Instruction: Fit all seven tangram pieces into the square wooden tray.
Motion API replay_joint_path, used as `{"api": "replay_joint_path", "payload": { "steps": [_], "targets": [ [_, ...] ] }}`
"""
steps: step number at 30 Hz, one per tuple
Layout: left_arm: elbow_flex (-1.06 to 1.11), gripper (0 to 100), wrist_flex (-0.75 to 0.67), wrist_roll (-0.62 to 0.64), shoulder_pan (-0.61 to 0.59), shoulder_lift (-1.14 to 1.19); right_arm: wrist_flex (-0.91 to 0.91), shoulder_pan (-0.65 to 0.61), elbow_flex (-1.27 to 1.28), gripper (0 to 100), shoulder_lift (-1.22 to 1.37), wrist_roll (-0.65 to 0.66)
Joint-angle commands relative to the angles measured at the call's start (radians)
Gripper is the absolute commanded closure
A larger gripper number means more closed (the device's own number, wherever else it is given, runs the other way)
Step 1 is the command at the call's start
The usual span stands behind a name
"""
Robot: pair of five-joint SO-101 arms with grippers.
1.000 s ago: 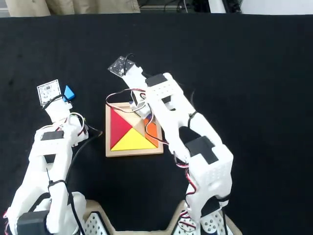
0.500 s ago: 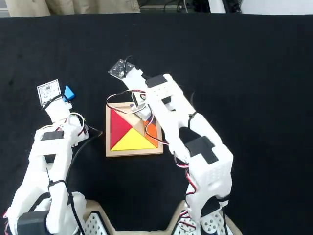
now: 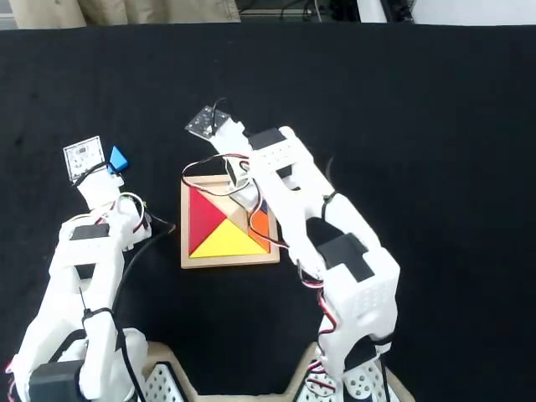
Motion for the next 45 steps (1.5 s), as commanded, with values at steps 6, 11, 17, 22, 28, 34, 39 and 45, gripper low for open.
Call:
{"api": "replay_joint_path", "payload": {
  "steps": [6, 11, 17, 22, 28, 34, 39, 45],
  "targets": [
    [-0.004, 89, -0.017, 0.002, -0.005, -0.021, -0.109, -0.006, 0.004, 96.8, -0.117, -0.046],
    [-0.004, 89, -0.017, 0.003, -0.005, -0.021, -0.143, -0.003, -0.048, 98.8, -0.018, -0.054],
    [-0.004, 89, -0.017, 0.003, -0.005, -0.020, -0.078, 0.017, -0.130, 98.7, 0.082, -0.054],
    [-0.004, 89, -0.017, 0.003, -0.005, -0.020, -0.002, 0.058, -0.174, 98.7, 0.090, -0.055],
    [-0.010, 89, -0.011, 0.009, -0.016, -0.029, 0.058, 0.040, -0.134, 98.8, -0.093, -0.086],
    [-0.084, 89, 0.092, 0.005, -0.093, -0.029, -0.204, 0.140, 0.188, 98.8, -0.297, -0.264],
    [-0.202, 89, 0.233, 0.005, -0.173, -0.029, -0.557, 0.227, 0.437, 98.7, -0.337, -0.334],
    [-0.475, 89, 0.565, -0.141, -0.231, -0.018, -0.583, 0.238, 0.449, 98.7, -0.332, -0.336]
  ]
}}
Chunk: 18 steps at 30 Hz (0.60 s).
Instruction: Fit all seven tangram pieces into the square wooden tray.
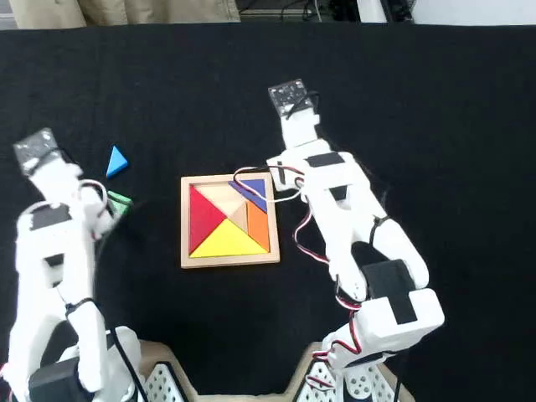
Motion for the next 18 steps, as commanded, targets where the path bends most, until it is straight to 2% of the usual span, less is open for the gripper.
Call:
{"api": "replay_joint_path", "payload": {
  "steps": [1, 6, 9, 12, 16, 18],
  "targets": [
    [-0.282, 88, 0.290, -0.175, -0.030, -0.017, -0.037, 0.018, 0.002, 98.7, -0.054, -0.009],
    [-0.501, 87, 0.508, -0.379, -0.030, 0.011, -0.040, 0.020, 0.004, 98.7, -0.054, -0.009],
    [-0.570, 76, 0.554, -0.356, -0.031, 0.106, -0.040, 0.020, 0.004, 98.7, -0.054, -0.009],
    [-0.615, 72, 0.539, -0.361, -0.013, 0.261, -0.041, 0.021, 0.004, 98.7, -0.054, -0.008],
    [-0.662, 73, 0.411, -0.523, 0.002, 0.494, -0.041, 0.021, 0.005, 98.7, -0.054, -0.008],
    [-0.699, 73, 0.374, -0.539, -0.001, 0.591, -0.041, 0.021, 0.005, 98.7, -0.053, -0.006]
  ]
}}
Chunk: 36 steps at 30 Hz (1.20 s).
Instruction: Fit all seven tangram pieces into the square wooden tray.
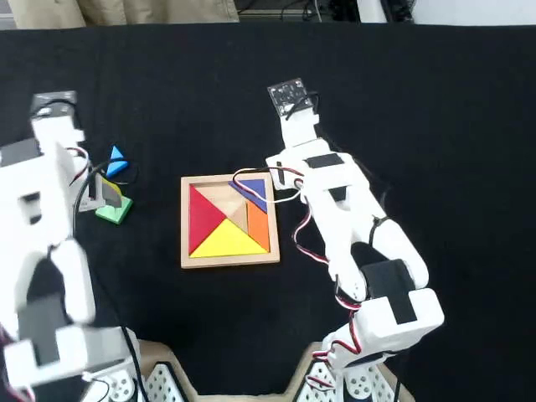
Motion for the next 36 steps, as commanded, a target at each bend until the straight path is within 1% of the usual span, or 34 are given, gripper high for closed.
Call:
{"api": "replay_joint_path", "payload": {
  "steps": [1, 4, 7, 10, 14, 16, 19, 24, 26, 28, 30, 33, 36],
  "targets": [
    [-0.128, 73, -0.087, -0.071, 0.012, 0.199, -0.018, 0.023, -0.002, 98.7, -0.053, 0.000],
    [-0.194, 73, -0.092, -0.074, 0.015, 0.293, -0.020, 0.023, -0.004, 98.7, -0.053, 0.002],
    [-0.262, 73, -0.092, -0.141, 0.012, 0.370, -0.048, 0.023, 0.001, 98.7, -0.053, 0.002],
    [-0.305, 73, -0.097, -0.175, 0.012, 0.446, -0.060, 0.025, 0.001, 98.7, -0.048, 0.002],
    [-0.351, 73, -0.201, -0.184, 0.010, 0.542, -0.060, 0.025, -0.028, 98.7, -0.012, 0.003],
    [-0.358, 73, -0.207, -0.253, 0.021, 0.574, -0.057, 0.026, -0.047, 98.7, 0.010, 0.003],
    [-0.351, 73, -0.207, -0.353, 0.042, 0.583, -0.054, 0.037, -0.077, 98.7, 0.038, 0.003],
    [-0.360, 80, -0.209, -0.400, 0.059, 0.580, -0.052, 0.048, -0.097, 98.7, 0.056, 0.003],
    [-0.352, 81, -0.206, -0.396, 0.062, 0.580, -0.052, 0.048, -0.097, 98.7, 0.056, 0.003],
    [-0.355, 82, -0.166, -0.397, 0.054, 0.580, -0.052, 0.049, -0.097, 98.7, 0.056, 0.003],
    [-0.360, 82, -0.126, -0.397, 0.042, 0.580, -0.046, 0.049, -0.097, 98.7, 0.056, 0.003],
    [-0.384, 82, -0.120, -0.396, 0.005, 0.578, -0.031, 0.046, -0.099, 98.7, 0.054, 0.003],
    [-0.417, 76, -0.117, -0.396, -0.047, 0.569, -0.031, 0.046, -0.099, 98.7, 0.054, 0.003]
  ]
}}
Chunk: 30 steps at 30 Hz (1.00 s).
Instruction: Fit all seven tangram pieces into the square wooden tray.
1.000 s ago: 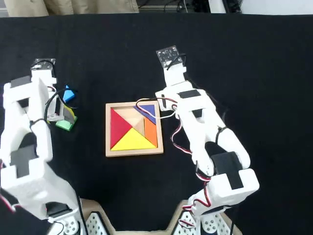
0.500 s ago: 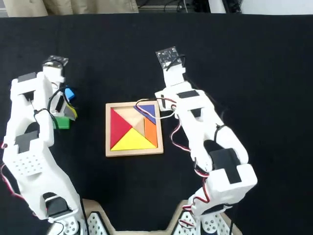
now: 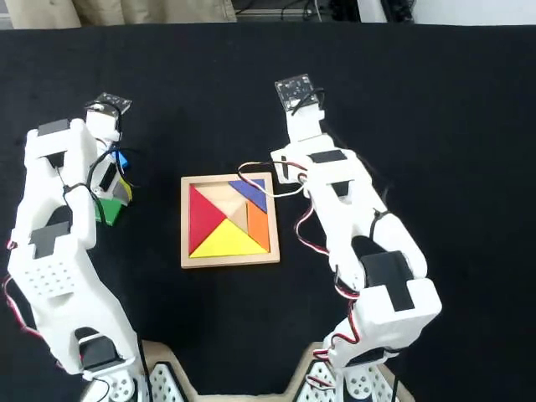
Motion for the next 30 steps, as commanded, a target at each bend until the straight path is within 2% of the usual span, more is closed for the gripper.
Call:
{"api": "replay_joint_path", "payload": {
  "steps": [1, 6, 12, 16, 20, 24, 27, 30],
  "targets": [
    [-0.050, 74, 0.011, -0.012, -0.094, -0.020, 0.008, 0.015, -0.053, 98.7, -0.005, 0.003],
    [-0.048, 74, 0.147, -0.103, -0.104, -0.048, 0.008, 0.015, -0.053, 98.7, -0.005, 0.003],
    [-0.054, 76, 0.150, -0.101, -0.111, -0.049, 0.008, 0.015, -0.053, 98.7, -0.004, 0.003],
    [-0.018, 76, 0.078, -0.089, -0.107, -0.026, 0.008, 0.015, -0.053, 98.7, -0.004, 0.003],
    [-0.001, 80, -0.023, 0.000, -0.104, 0.006, 0.008, 0.015, -0.053, 98.7, -0.004, 0.003],
    [-0.001, 85, -0.015, 0.003, -0.087, 0.012, 0.008, 0.015, -0.053, 98.7, -0.004, 0.003],
    [-0.045, 92, 0.103, 0.006, -0.041, -0.011, 0.008, 0.017, -0.053, 98.7, -0.008, 0.003],
    [-0.134, 98, 0.316, 0.006, 0.045, -0.086, 0.008, 0.020, -0.053, 98.7, -0.010, 0.003]
  ]
}}
